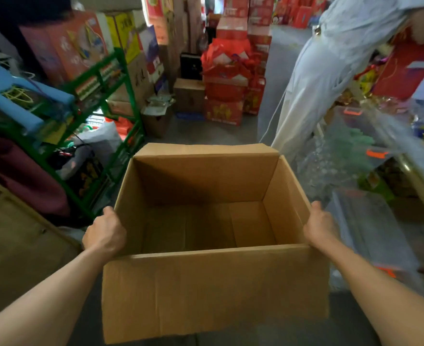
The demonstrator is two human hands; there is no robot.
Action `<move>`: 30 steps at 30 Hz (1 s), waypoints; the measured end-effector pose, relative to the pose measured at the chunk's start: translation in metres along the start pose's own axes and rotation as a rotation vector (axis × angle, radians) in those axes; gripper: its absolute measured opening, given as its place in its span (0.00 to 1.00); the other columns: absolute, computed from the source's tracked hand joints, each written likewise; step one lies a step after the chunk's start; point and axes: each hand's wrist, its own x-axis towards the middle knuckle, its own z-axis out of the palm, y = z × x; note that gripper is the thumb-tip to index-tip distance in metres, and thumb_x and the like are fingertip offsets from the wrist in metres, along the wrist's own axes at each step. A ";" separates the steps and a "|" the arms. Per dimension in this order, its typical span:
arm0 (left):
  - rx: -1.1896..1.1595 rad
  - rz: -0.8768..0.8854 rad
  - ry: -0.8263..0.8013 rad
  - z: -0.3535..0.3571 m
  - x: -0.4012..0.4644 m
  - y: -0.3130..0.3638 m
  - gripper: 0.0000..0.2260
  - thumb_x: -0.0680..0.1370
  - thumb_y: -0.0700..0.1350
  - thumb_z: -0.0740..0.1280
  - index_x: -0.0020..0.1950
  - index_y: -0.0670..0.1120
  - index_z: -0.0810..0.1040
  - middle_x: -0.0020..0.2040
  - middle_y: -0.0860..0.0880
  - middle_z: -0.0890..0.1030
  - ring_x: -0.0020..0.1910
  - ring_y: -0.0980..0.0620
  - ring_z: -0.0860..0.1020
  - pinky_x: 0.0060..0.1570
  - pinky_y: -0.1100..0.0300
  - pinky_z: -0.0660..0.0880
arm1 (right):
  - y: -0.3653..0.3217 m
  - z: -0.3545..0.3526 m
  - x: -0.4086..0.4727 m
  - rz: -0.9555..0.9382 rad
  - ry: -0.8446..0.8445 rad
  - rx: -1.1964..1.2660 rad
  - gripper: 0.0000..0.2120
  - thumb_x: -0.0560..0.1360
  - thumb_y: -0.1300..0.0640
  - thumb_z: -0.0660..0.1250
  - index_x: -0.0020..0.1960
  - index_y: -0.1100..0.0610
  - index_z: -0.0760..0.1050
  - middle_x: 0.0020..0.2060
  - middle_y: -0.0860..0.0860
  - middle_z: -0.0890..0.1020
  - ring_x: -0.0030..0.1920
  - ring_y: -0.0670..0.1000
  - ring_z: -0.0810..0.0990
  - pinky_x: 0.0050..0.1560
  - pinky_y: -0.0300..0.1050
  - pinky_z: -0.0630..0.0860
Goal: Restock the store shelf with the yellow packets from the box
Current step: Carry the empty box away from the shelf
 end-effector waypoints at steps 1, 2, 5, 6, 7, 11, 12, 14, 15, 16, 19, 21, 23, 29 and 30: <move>0.004 -0.020 0.006 -0.007 0.010 0.001 0.10 0.78 0.37 0.55 0.60 0.40 0.66 0.54 0.37 0.76 0.53 0.36 0.75 0.46 0.48 0.70 | -0.013 -0.007 0.010 -0.025 0.004 -0.003 0.11 0.75 0.67 0.57 0.57 0.62 0.64 0.50 0.63 0.77 0.50 0.62 0.77 0.40 0.47 0.68; 0.005 -0.033 0.014 -0.013 0.020 0.003 0.10 0.78 0.37 0.55 0.59 0.40 0.67 0.55 0.37 0.77 0.53 0.36 0.75 0.46 0.49 0.70 | -0.025 -0.014 0.022 -0.050 0.008 -0.001 0.11 0.75 0.68 0.57 0.57 0.62 0.64 0.51 0.63 0.78 0.51 0.61 0.77 0.40 0.46 0.68; 0.009 -0.072 0.044 -0.026 0.052 0.016 0.09 0.78 0.37 0.55 0.57 0.40 0.67 0.56 0.37 0.77 0.54 0.36 0.76 0.49 0.48 0.71 | -0.058 -0.027 0.062 -0.106 0.029 0.003 0.12 0.76 0.67 0.58 0.59 0.62 0.64 0.52 0.63 0.78 0.52 0.61 0.78 0.41 0.46 0.68; 0.012 -0.087 0.052 -0.030 0.063 0.022 0.09 0.78 0.38 0.55 0.57 0.40 0.67 0.56 0.37 0.77 0.54 0.36 0.76 0.49 0.48 0.71 | -0.068 -0.030 0.078 -0.116 0.036 0.015 0.12 0.76 0.67 0.58 0.59 0.62 0.65 0.52 0.63 0.78 0.52 0.62 0.78 0.41 0.46 0.69; 0.014 -0.104 0.060 -0.033 0.074 0.030 0.09 0.78 0.38 0.55 0.57 0.40 0.67 0.56 0.37 0.77 0.54 0.36 0.76 0.50 0.48 0.71 | -0.077 -0.032 0.095 -0.127 0.040 0.037 0.11 0.76 0.67 0.58 0.58 0.62 0.65 0.52 0.63 0.78 0.51 0.62 0.78 0.41 0.47 0.71; 0.006 -0.178 0.092 -0.048 0.124 0.068 0.09 0.77 0.38 0.56 0.56 0.41 0.68 0.56 0.38 0.77 0.54 0.37 0.76 0.49 0.48 0.71 | -0.116 -0.049 0.168 -0.199 0.034 0.059 0.11 0.76 0.66 0.59 0.58 0.62 0.65 0.51 0.62 0.78 0.50 0.61 0.78 0.43 0.49 0.74; 0.002 -0.191 0.100 -0.052 0.136 0.077 0.08 0.77 0.38 0.56 0.56 0.41 0.68 0.56 0.38 0.77 0.54 0.37 0.76 0.49 0.49 0.71 | -0.126 -0.055 0.185 -0.208 0.029 0.062 0.12 0.76 0.66 0.59 0.59 0.62 0.65 0.52 0.62 0.78 0.51 0.62 0.78 0.44 0.49 0.74; -0.013 -0.202 0.119 -0.058 0.159 0.097 0.09 0.77 0.38 0.56 0.56 0.41 0.67 0.56 0.37 0.77 0.54 0.36 0.76 0.49 0.48 0.71 | -0.144 -0.068 0.218 -0.228 0.041 0.060 0.14 0.77 0.66 0.59 0.62 0.62 0.65 0.54 0.62 0.77 0.52 0.61 0.78 0.45 0.48 0.74; -0.018 -0.206 0.127 -0.060 0.170 0.106 0.09 0.77 0.38 0.56 0.56 0.41 0.67 0.56 0.37 0.76 0.54 0.36 0.76 0.49 0.48 0.71 | -0.152 -0.073 0.234 -0.235 0.048 0.065 0.14 0.77 0.65 0.59 0.62 0.62 0.65 0.54 0.62 0.77 0.52 0.61 0.78 0.43 0.47 0.73; -0.019 -0.210 0.135 -0.062 0.180 0.114 0.09 0.77 0.38 0.56 0.57 0.41 0.67 0.57 0.37 0.76 0.54 0.36 0.76 0.50 0.48 0.72 | -0.160 -0.077 0.249 -0.239 0.053 0.077 0.13 0.77 0.65 0.59 0.62 0.62 0.65 0.54 0.61 0.77 0.51 0.60 0.78 0.40 0.46 0.71; -0.025 -0.217 0.157 -0.070 0.212 0.136 0.11 0.78 0.39 0.55 0.60 0.41 0.66 0.57 0.37 0.76 0.55 0.36 0.76 0.50 0.48 0.72 | -0.180 -0.081 0.296 -0.272 0.051 0.111 0.14 0.76 0.66 0.60 0.61 0.61 0.65 0.51 0.61 0.77 0.47 0.59 0.78 0.38 0.46 0.72; -0.027 -0.220 0.177 -0.073 0.239 0.152 0.11 0.78 0.39 0.55 0.60 0.41 0.66 0.57 0.37 0.77 0.54 0.36 0.76 0.50 0.47 0.73 | -0.195 -0.082 0.329 -0.289 0.053 0.132 0.14 0.76 0.66 0.59 0.61 0.61 0.65 0.50 0.61 0.77 0.44 0.57 0.77 0.38 0.46 0.73; -0.035 -0.227 0.196 -0.076 0.268 0.168 0.09 0.78 0.38 0.55 0.58 0.40 0.67 0.56 0.37 0.77 0.54 0.36 0.77 0.49 0.47 0.73 | -0.214 -0.083 0.360 -0.293 0.062 0.132 0.14 0.77 0.66 0.59 0.61 0.60 0.65 0.50 0.60 0.77 0.41 0.55 0.75 0.36 0.45 0.72; -0.052 -0.234 0.168 -0.085 0.374 0.204 0.10 0.78 0.39 0.57 0.58 0.41 0.68 0.57 0.37 0.77 0.55 0.36 0.76 0.51 0.47 0.73 | -0.275 -0.088 0.443 -0.318 0.061 0.128 0.16 0.78 0.63 0.59 0.65 0.59 0.62 0.54 0.59 0.78 0.47 0.58 0.79 0.37 0.43 0.71; -0.048 -0.235 0.156 -0.087 0.394 0.209 0.11 0.77 0.39 0.57 0.59 0.41 0.68 0.57 0.37 0.77 0.56 0.36 0.76 0.52 0.47 0.73 | -0.287 -0.091 0.457 -0.318 0.066 0.123 0.17 0.78 0.63 0.59 0.66 0.59 0.62 0.55 0.59 0.77 0.48 0.58 0.79 0.38 0.43 0.71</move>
